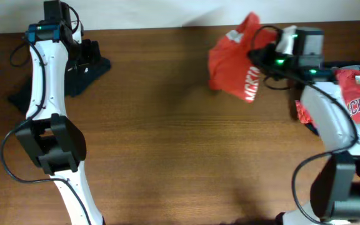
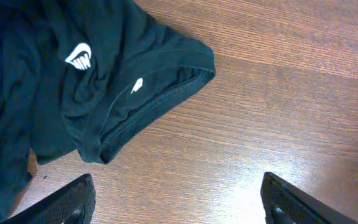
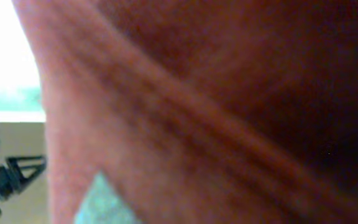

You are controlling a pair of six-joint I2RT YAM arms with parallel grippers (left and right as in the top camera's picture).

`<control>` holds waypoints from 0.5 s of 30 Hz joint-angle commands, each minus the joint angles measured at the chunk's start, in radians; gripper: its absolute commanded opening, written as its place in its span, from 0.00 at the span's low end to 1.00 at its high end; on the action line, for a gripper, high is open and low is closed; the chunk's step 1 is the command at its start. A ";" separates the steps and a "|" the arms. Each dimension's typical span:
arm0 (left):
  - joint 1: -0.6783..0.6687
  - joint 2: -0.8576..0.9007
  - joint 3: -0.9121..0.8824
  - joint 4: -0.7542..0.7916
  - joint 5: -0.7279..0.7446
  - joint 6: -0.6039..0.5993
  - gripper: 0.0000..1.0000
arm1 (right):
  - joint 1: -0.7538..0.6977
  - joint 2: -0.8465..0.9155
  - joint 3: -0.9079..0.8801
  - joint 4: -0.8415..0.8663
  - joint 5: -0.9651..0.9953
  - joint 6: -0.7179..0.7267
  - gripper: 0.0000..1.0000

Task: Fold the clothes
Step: 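Carry the shirt rightward and place it on the right stack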

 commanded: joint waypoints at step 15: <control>-0.027 0.003 0.002 -0.001 0.011 0.011 0.85 | -0.452 -0.079 0.031 0.080 -0.269 -0.172 0.04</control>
